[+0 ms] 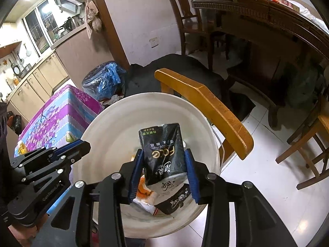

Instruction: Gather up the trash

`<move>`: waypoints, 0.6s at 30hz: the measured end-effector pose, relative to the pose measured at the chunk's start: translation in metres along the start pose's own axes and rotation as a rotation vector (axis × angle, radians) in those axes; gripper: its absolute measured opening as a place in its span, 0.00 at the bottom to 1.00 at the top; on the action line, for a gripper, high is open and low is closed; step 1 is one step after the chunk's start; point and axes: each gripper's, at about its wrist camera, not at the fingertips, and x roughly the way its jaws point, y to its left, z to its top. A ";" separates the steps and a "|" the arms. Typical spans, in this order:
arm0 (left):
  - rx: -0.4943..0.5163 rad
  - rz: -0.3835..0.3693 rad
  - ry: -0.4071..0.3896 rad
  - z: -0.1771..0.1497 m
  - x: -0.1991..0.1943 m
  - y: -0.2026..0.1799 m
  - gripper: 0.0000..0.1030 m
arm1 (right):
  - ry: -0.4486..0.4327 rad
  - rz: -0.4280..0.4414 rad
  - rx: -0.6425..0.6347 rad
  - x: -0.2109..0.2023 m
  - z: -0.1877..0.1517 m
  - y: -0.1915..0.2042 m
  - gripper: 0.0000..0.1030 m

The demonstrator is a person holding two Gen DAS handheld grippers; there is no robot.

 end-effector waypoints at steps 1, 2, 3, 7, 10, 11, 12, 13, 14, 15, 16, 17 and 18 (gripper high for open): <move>0.000 0.002 0.000 0.000 0.000 -0.001 0.13 | -0.001 0.001 0.002 -0.001 0.000 0.000 0.43; 0.000 0.006 -0.001 0.000 0.000 -0.001 0.15 | -0.004 0.005 0.008 0.000 0.000 -0.001 0.45; -0.001 0.007 -0.003 0.000 -0.001 0.000 0.15 | -0.006 0.004 0.009 -0.001 0.000 -0.002 0.45; 0.000 0.011 -0.010 0.000 -0.004 -0.002 0.16 | -0.016 0.006 0.016 -0.002 0.000 -0.004 0.46; 0.001 0.013 -0.013 0.000 -0.005 -0.003 0.16 | -0.022 0.009 0.017 -0.004 -0.001 -0.006 0.46; -0.001 0.014 -0.013 0.000 -0.005 -0.002 0.16 | -0.024 0.009 0.016 -0.005 -0.002 -0.005 0.46; -0.003 0.013 -0.013 0.000 -0.005 -0.002 0.16 | -0.026 0.010 0.015 -0.006 -0.002 -0.005 0.46; -0.003 0.013 -0.012 0.000 -0.005 -0.002 0.16 | -0.028 0.011 0.013 -0.007 -0.002 -0.004 0.46; -0.001 0.013 -0.013 0.000 -0.005 -0.002 0.16 | -0.030 0.011 0.012 -0.008 -0.003 -0.004 0.46; -0.001 0.013 -0.014 0.000 -0.006 -0.002 0.16 | -0.033 0.012 0.010 -0.009 -0.002 -0.004 0.46; -0.003 0.013 -0.015 0.000 -0.006 -0.001 0.16 | -0.035 0.012 0.009 -0.010 -0.002 -0.003 0.46; -0.003 0.012 -0.015 0.000 -0.006 -0.001 0.16 | -0.038 0.012 0.007 -0.011 -0.002 -0.003 0.46; -0.004 0.013 -0.016 0.001 -0.007 -0.001 0.16 | -0.038 0.012 0.007 -0.012 -0.002 -0.003 0.46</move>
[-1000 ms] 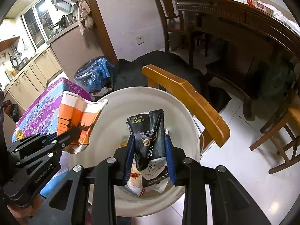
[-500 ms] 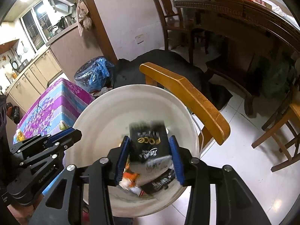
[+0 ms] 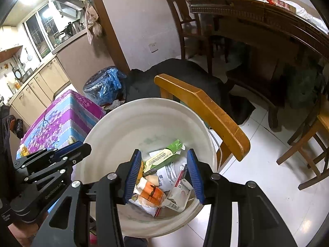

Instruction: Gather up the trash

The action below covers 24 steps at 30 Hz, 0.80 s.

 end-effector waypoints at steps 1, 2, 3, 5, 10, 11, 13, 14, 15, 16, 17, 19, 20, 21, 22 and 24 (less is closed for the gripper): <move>0.001 0.000 -0.001 0.000 0.000 0.000 0.16 | 0.000 0.000 0.000 0.000 0.000 0.000 0.46; 0.001 0.000 -0.002 0.000 -0.001 0.000 0.16 | 0.000 -0.002 -0.001 -0.001 0.000 0.001 0.46; 0.000 0.000 -0.003 0.000 -0.001 0.000 0.16 | 0.000 -0.001 0.000 -0.001 0.000 0.000 0.46; 0.000 0.001 -0.005 0.001 -0.002 0.000 0.16 | -0.001 0.000 0.002 -0.001 0.000 0.001 0.46; 0.001 0.000 -0.006 0.001 -0.003 0.000 0.16 | -0.001 0.000 0.002 -0.002 0.000 0.001 0.46; 0.002 0.000 -0.005 0.001 -0.003 0.000 0.16 | -0.001 -0.001 0.002 -0.002 0.000 0.001 0.46; 0.001 0.001 -0.005 0.002 -0.003 0.000 0.16 | -0.001 0.000 0.002 -0.001 0.000 0.000 0.46; 0.000 0.000 -0.004 0.002 -0.003 0.000 0.16 | -0.001 0.001 0.002 -0.002 0.000 0.001 0.46; 0.000 0.001 -0.005 0.002 -0.004 -0.001 0.16 | 0.000 0.001 0.000 -0.001 0.000 0.000 0.46; 0.002 0.001 -0.005 0.002 -0.003 -0.001 0.16 | -0.001 0.000 0.000 -0.001 0.000 0.000 0.47; 0.000 0.001 -0.005 0.002 -0.003 -0.001 0.16 | -0.001 0.000 0.000 -0.002 0.000 0.001 0.47; -0.001 0.000 -0.005 0.002 -0.004 -0.001 0.16 | 0.000 0.000 0.001 -0.001 0.000 0.001 0.47; 0.000 -0.001 -0.005 0.002 -0.004 -0.002 0.16 | 0.000 0.000 0.001 -0.002 0.000 0.001 0.47; 0.000 0.000 -0.005 0.002 -0.004 -0.002 0.16 | -0.001 0.000 0.002 -0.001 0.000 0.001 0.47; -0.001 -0.001 -0.005 0.002 -0.004 -0.002 0.16 | -0.001 -0.001 0.001 -0.001 0.000 0.001 0.47; -0.002 -0.001 -0.004 0.003 -0.004 -0.002 0.16 | -0.001 -0.002 -0.002 -0.002 -0.001 0.001 0.47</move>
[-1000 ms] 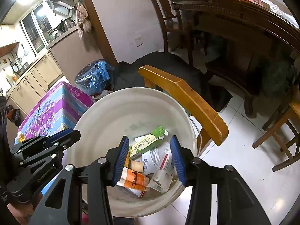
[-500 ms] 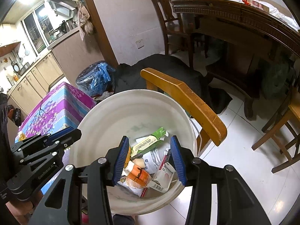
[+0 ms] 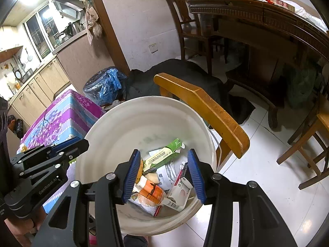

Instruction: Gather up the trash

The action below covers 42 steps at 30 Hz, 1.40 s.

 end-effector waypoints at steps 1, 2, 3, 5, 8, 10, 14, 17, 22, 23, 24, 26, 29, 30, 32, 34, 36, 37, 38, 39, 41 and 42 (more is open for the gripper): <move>0.000 -0.001 0.000 0.000 0.000 -0.001 0.16 | 0.000 -0.001 -0.001 -0.001 0.000 0.001 0.48; 0.000 -0.001 -0.001 0.000 0.000 -0.001 0.16 | -0.001 0.000 0.000 0.000 -0.001 0.001 0.48; 0.001 -0.003 -0.001 0.000 -0.001 -0.002 0.16 | -0.001 -0.001 -0.002 -0.001 -0.001 0.001 0.48; 0.003 -0.010 0.000 0.000 -0.002 -0.002 0.16 | -0.010 -0.003 -0.009 -0.004 -0.001 0.003 0.49; 0.011 -0.072 0.000 -0.001 -0.012 0.001 0.23 | -0.122 -0.010 -0.042 -0.029 -0.007 0.014 0.51; 0.009 -0.097 -0.026 -0.003 -0.027 0.013 0.27 | -0.238 -0.031 -0.089 -0.055 -0.017 0.028 0.63; -0.038 -0.067 -0.125 -0.019 -0.075 0.071 0.52 | -0.442 -0.020 -0.196 -0.100 -0.054 0.067 0.87; -0.130 -0.002 -0.168 -0.044 -0.109 0.143 0.60 | -0.452 0.049 -0.207 -0.105 -0.073 0.084 0.90; -0.364 0.164 -0.172 -0.115 -0.159 0.295 0.67 | -0.372 0.194 -0.324 -0.085 -0.091 0.145 0.90; -0.397 0.211 -0.157 -0.130 -0.166 0.325 0.67 | -0.355 0.222 -0.374 -0.079 -0.092 0.165 0.90; -0.406 0.248 -0.142 -0.138 -0.171 0.346 0.67 | -0.345 0.242 -0.417 -0.076 -0.094 0.183 0.90; -0.405 0.320 -0.096 -0.156 -0.180 0.395 0.67 | -0.308 0.305 -0.546 -0.070 -0.096 0.231 0.90; -0.356 0.390 -0.072 -0.168 -0.193 0.455 0.67 | -0.225 0.448 -0.763 -0.054 -0.099 0.318 0.90; -0.328 0.387 -0.053 -0.170 -0.193 0.474 0.67 | -0.196 0.486 -0.818 -0.049 -0.099 0.345 0.90; -0.275 0.368 -0.018 -0.172 -0.187 0.499 0.67 | -0.141 0.536 -0.896 -0.037 -0.098 0.388 0.90; -0.196 0.333 0.010 -0.169 -0.179 0.513 0.67 | -0.099 0.580 -0.961 -0.021 -0.092 0.435 0.90; -0.105 0.292 0.028 -0.161 -0.168 0.516 0.67 | -0.060 0.608 -1.008 -0.004 -0.087 0.475 0.90; -0.073 0.285 0.026 -0.158 -0.165 0.516 0.68 | -0.045 0.615 -1.031 0.005 -0.085 0.492 0.90; -0.043 0.270 0.023 -0.156 -0.162 0.518 0.70 | -0.018 0.624 -1.061 0.018 -0.083 0.513 0.90; -0.018 0.249 0.023 -0.153 -0.157 0.518 0.71 | -0.009 0.625 -1.078 0.026 -0.080 0.522 0.90; 0.040 0.239 0.030 -0.146 -0.144 0.519 0.71 | 0.032 0.634 -1.123 0.045 -0.075 0.546 0.90; 0.060 0.228 0.040 -0.145 -0.137 0.521 0.71 | 0.051 0.634 -1.146 0.055 -0.076 0.561 0.90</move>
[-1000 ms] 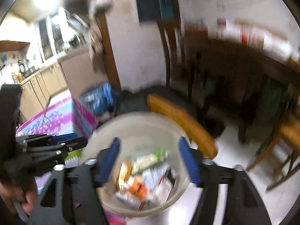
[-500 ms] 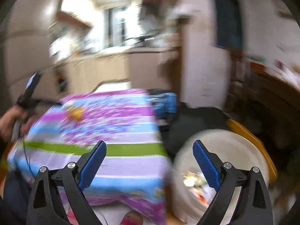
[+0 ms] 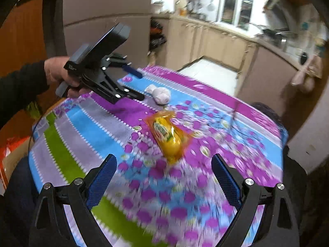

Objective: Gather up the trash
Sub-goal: 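Move both tools back over the tablecloth toward the towel and yellow bag, then grasp the white towel bundle with left tool while right grasps the yellow snack bag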

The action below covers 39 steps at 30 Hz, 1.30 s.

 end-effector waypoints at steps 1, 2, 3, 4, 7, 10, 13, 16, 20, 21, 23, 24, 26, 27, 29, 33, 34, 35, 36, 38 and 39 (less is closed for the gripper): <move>0.014 -0.011 0.007 0.001 0.006 0.001 0.71 | 0.019 0.005 -0.020 0.011 0.006 -0.001 0.90; 0.031 -0.019 0.011 0.004 0.011 0.002 0.71 | 0.031 0.010 -0.035 0.019 0.009 -0.003 0.90; 0.045 -0.027 0.011 0.005 0.015 0.004 0.71 | 0.049 0.023 -0.058 0.031 0.016 -0.004 0.90; 0.056 -0.038 0.013 0.005 0.018 0.005 0.71 | 0.058 0.031 -0.072 0.043 0.021 -0.007 0.90; 0.076 -0.089 0.009 0.010 0.025 0.012 0.71 | 0.078 0.054 -0.106 0.065 0.030 -0.009 0.90; 0.096 -0.153 0.022 0.012 0.031 0.016 0.71 | 0.099 0.082 -0.133 0.080 0.035 -0.010 0.90; 0.146 -0.153 0.045 0.012 0.042 0.015 0.71 | 0.124 0.107 -0.149 0.093 0.036 -0.012 0.90; 0.161 -0.163 0.053 0.013 0.050 0.017 0.71 | 0.142 0.128 -0.159 0.106 0.037 -0.012 0.88; 0.143 -0.174 0.047 0.017 0.057 0.022 0.71 | 0.164 0.129 -0.171 0.118 0.036 -0.011 0.82; 0.145 -0.180 0.050 0.018 0.059 0.021 0.70 | 0.167 0.128 -0.170 0.121 0.036 -0.012 0.78; 0.161 -0.192 0.068 0.018 0.063 0.018 0.63 | 0.173 0.133 -0.159 0.125 0.035 -0.014 0.69; 0.170 -0.193 0.076 0.017 0.065 0.016 0.62 | 0.183 0.135 -0.156 0.127 0.034 -0.015 0.62; 0.171 -0.196 0.067 0.017 0.065 0.014 0.59 | 0.195 0.132 -0.155 0.129 0.032 -0.015 0.58; 0.165 -0.198 0.065 0.017 0.065 0.014 0.56 | 0.201 0.136 -0.148 0.130 0.030 -0.016 0.53; 0.153 -0.191 0.059 0.018 0.065 0.015 0.45 | 0.203 0.140 -0.145 0.133 0.028 -0.015 0.48; 0.123 -0.163 0.044 0.013 0.060 0.009 0.40 | 0.178 0.137 -0.109 0.132 0.024 -0.014 0.43; 0.106 -0.154 0.036 0.011 0.057 0.007 0.40 | 0.164 0.127 -0.095 0.130 0.022 -0.015 0.40; 0.090 -0.150 0.029 0.009 0.055 0.006 0.39 | 0.154 0.121 -0.082 0.129 0.021 -0.015 0.37; 0.057 -0.119 0.025 0.006 0.052 0.005 0.39 | 0.133 0.105 -0.058 0.126 0.017 -0.015 0.36; 0.000 -0.071 0.009 0.001 0.045 0.004 0.38 | 0.091 0.073 -0.008 0.119 0.010 -0.015 0.34; -0.046 -0.038 -0.018 -0.002 0.036 0.004 0.38 | 0.075 0.063 0.013 0.116 0.008 -0.014 0.34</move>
